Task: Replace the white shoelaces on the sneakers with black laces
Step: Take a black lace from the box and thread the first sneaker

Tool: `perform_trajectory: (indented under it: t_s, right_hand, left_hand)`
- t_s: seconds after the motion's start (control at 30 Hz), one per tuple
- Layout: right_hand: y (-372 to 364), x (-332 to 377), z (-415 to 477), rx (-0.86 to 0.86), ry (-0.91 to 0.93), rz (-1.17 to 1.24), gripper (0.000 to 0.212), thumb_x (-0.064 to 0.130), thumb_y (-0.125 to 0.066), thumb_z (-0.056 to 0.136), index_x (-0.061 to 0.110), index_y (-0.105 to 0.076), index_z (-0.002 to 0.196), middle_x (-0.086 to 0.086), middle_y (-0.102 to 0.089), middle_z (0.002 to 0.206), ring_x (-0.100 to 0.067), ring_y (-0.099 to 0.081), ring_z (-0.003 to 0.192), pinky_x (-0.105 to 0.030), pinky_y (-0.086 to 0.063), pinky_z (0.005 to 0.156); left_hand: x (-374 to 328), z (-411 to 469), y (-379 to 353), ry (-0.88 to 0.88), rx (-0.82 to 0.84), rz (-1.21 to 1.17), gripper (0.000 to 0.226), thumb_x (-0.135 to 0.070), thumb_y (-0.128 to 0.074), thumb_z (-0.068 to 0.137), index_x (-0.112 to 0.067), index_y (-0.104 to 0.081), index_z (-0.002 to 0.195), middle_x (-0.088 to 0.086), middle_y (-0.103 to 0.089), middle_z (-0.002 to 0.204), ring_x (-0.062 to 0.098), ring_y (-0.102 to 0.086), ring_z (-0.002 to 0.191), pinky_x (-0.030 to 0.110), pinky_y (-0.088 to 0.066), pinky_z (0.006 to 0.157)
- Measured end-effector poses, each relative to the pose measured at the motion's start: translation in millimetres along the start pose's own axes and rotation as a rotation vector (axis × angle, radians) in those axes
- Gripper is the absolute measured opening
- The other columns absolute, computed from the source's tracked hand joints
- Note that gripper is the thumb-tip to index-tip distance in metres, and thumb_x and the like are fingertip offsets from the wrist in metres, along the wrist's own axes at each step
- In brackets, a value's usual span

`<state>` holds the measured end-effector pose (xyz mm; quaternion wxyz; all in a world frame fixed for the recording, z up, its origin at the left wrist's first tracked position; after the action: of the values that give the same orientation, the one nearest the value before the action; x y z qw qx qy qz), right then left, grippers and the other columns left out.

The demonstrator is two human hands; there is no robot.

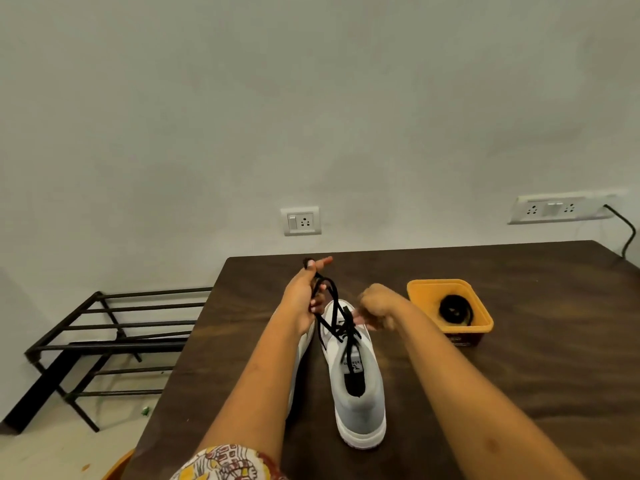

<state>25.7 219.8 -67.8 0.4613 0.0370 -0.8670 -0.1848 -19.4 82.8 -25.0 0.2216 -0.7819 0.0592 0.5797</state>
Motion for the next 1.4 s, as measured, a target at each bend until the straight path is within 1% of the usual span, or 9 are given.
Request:
perform_trajectory:
  t_s: [0.13, 0.23, 0.3, 0.37, 0.47, 0.77, 1.0, 1.23, 1.4]
  right_hand:
    - [-3.4, 47.8, -10.9, -0.076, 0.417, -0.12, 0.036, 0.012, -0.053, 0.088, 0.018, -0.063, 0.122, -0.005, -0.065, 0.12, -0.02, -0.061, 0.108, -0.033, -0.047, 0.091]
    - [-24.7, 49.7, -20.5, 0.077, 0.442, -0.24, 0.015, 0.015, -0.062, 0.077, 0.007, -0.068, 0.087, -0.008, -0.066, 0.082, -0.025, -0.06, 0.08, -0.038, -0.047, 0.078]
    - [-26.7, 42.6, -23.7, 0.112, 0.424, -0.214, 0.008, 0.011, -0.067, 0.075, 0.006, -0.066, 0.081, -0.005, -0.062, 0.075, -0.018, -0.057, 0.074, -0.035, -0.046, 0.074]
    - [-22.4, 38.3, -27.4, 0.121, 0.42, -0.14, 0.012, 0.01, -0.073, 0.075, 0.009, -0.069, 0.086, -0.003, -0.065, 0.078, -0.016, -0.062, 0.077, -0.033, -0.051, 0.078]
    - [-11.0, 40.7, -29.4, 0.026, 0.461, -0.336, 0.028, 0.008, -0.072, 0.077, 0.018, -0.066, 0.102, -0.004, -0.064, 0.089, -0.017, -0.062, 0.082, -0.023, -0.053, 0.075]
    - [25.8, 39.1, -26.8, -0.21, 0.431, -0.661, 0.021, 0.001, -0.058, 0.088, 0.015, -0.072, 0.095, -0.009, -0.071, 0.094, -0.023, -0.07, 0.088, -0.029, -0.055, 0.081]
    - [117.7, 62.6, -55.6, -0.439, 0.433, 0.233, 0.038, -0.01, -0.032, 0.087, 0.012, -0.063, 0.084, -0.008, -0.062, 0.081, -0.009, -0.05, 0.048, -0.013, -0.036, 0.037]
    - [138.3, 97.4, -65.7, -0.538, 0.68, 0.619, 0.015, 0.016, -0.049, 0.098, 0.024, -0.058, 0.089, -0.003, -0.061, 0.1, -0.011, -0.059, 0.081, -0.024, -0.052, 0.075]
    - [89.6, 83.0, -11.1, -0.431, 0.481, -0.405, 0.042, 0.001, -0.057, 0.088, 0.006, -0.052, 0.129, -0.018, -0.05, 0.133, -0.03, -0.05, 0.122, -0.035, -0.04, 0.105]
  left_hand:
    - [-2.5, 3.5, -0.4, -0.022, -0.01, 0.071, 0.035, -0.04, -0.035, 0.102, -0.031, -0.058, 0.126, -0.002, -0.041, 0.058, 0.004, -0.023, 0.038, 0.018, -0.016, 0.038]
    - [-8.0, 0.4, -4.1, -0.057, -0.007, 0.098, 0.037, -0.038, -0.034, 0.102, -0.031, -0.055, 0.131, 0.007, -0.049, 0.067, 0.004, -0.034, 0.038, 0.016, -0.029, 0.036]
    - [-9.9, -0.6, -4.3, -0.08, -0.023, 0.133, 0.037, -0.038, -0.034, 0.102, -0.03, -0.056, 0.131, 0.025, -0.047, 0.121, 0.014, -0.06, 0.062, 0.021, -0.051, 0.052]
    - [-9.1, 0.7, 0.1, -0.11, -0.067, 0.196, 0.037, -0.038, -0.034, 0.102, -0.032, -0.056, 0.131, -0.004, -0.055, 0.099, 0.017, -0.059, 0.084, 0.026, -0.052, 0.07]
    - [-4.7, 4.5, 6.6, -0.145, -0.131, 0.273, 0.036, -0.034, -0.034, 0.103, -0.027, -0.058, 0.129, -0.004, -0.038, 0.064, 0.006, -0.035, 0.052, 0.017, -0.032, 0.046]
    - [4.4, 7.6, 15.8, -0.166, -0.191, 0.294, 0.036, -0.032, -0.033, 0.103, -0.023, -0.061, 0.123, -0.001, -0.031, 0.063, 0.008, -0.033, 0.052, 0.012, -0.034, 0.04]
    - [13.0, 10.0, 33.3, -0.101, -0.25, 0.26, 0.036, -0.032, -0.033, 0.103, -0.02, -0.064, 0.117, 0.005, -0.046, 0.068, 0.002, -0.04, 0.039, 0.016, -0.029, 0.039]
    - [30.5, 6.7, 27.0, 0.029, -0.257, 0.029, 0.039, -0.031, -0.031, 0.104, -0.012, -0.065, 0.112, 0.008, -0.058, 0.07, 0.009, -0.048, 0.041, 0.02, -0.039, 0.041]
    - [35.0, 0.4, 20.1, 0.147, -0.208, -0.126, 0.031, -0.019, -0.032, 0.103, -0.008, -0.06, 0.11, 0.009, -0.065, 0.082, 0.008, -0.058, 0.041, 0.019, -0.045, 0.042]
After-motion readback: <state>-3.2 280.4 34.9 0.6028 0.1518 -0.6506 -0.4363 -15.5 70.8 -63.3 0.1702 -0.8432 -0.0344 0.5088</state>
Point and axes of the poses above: each hand's wrist, its own z-axis towards the middle knuckle, its own y-axis out of the back of the hand, x = y × z, the point moved 8 cm from there along z, towards the middle knuckle
